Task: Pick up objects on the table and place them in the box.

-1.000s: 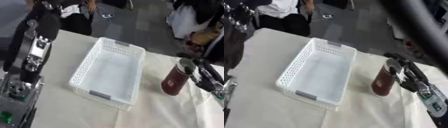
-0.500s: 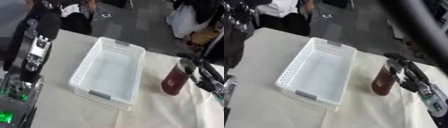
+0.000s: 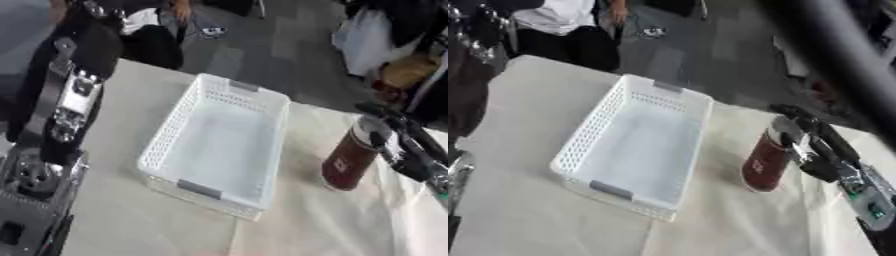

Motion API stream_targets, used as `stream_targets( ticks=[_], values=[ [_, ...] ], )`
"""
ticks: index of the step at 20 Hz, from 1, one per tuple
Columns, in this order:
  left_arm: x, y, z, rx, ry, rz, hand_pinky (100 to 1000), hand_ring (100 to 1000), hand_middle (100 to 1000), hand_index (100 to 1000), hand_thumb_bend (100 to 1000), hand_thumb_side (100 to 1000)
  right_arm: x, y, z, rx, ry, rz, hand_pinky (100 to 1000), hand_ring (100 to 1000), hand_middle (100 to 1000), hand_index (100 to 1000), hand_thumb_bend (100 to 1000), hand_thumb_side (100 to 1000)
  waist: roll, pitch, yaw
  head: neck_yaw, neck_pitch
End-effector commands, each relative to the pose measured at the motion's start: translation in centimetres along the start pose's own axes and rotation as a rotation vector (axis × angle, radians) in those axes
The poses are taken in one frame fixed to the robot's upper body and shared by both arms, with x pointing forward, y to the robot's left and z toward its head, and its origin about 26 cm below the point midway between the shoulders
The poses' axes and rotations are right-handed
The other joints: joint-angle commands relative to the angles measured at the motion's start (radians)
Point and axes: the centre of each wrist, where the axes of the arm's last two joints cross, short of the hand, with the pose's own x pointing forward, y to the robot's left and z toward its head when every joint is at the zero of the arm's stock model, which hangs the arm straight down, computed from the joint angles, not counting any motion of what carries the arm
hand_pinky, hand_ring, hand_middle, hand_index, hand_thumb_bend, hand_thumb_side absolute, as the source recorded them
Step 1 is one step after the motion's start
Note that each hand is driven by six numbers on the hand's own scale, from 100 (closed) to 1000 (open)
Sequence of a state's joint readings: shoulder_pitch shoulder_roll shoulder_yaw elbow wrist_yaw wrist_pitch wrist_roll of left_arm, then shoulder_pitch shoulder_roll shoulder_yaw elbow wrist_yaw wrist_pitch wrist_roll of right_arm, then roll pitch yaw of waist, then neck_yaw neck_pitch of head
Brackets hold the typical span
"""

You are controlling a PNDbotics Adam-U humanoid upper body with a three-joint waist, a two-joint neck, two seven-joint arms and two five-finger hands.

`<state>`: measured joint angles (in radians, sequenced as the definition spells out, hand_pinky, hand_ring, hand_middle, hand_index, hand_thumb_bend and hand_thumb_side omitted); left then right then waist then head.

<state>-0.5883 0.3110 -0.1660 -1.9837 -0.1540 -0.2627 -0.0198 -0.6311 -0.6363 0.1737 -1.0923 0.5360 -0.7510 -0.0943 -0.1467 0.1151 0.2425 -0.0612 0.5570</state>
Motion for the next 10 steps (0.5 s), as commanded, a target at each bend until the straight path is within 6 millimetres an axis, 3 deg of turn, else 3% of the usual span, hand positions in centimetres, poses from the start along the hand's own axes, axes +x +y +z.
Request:
stream_targets(
  ticks=[1, 10],
  values=[
    [0.58, 0.23, -0.66, -0.001, -0.034, -0.008, 999, 841, 890, 914, 551, 1000, -0.42, -2.21, -0.21, 0.035, -0.014, 0.065, 956, 945, 931, 1000, 100, 1000, 0.005, -0.011, 0.0, 0.011, -0.007],
    [0.62, 0.19, -0.77, -0.001, -0.037, -0.004, 999, 841, 889, 914, 552, 1000, -0.51, -2.68, -1.03, 0.059, -0.021, 0.078, 968, 956, 948, 1000, 100, 1000, 0.003, -0.011, 0.005, 0.012, -0.004]
  ],
)
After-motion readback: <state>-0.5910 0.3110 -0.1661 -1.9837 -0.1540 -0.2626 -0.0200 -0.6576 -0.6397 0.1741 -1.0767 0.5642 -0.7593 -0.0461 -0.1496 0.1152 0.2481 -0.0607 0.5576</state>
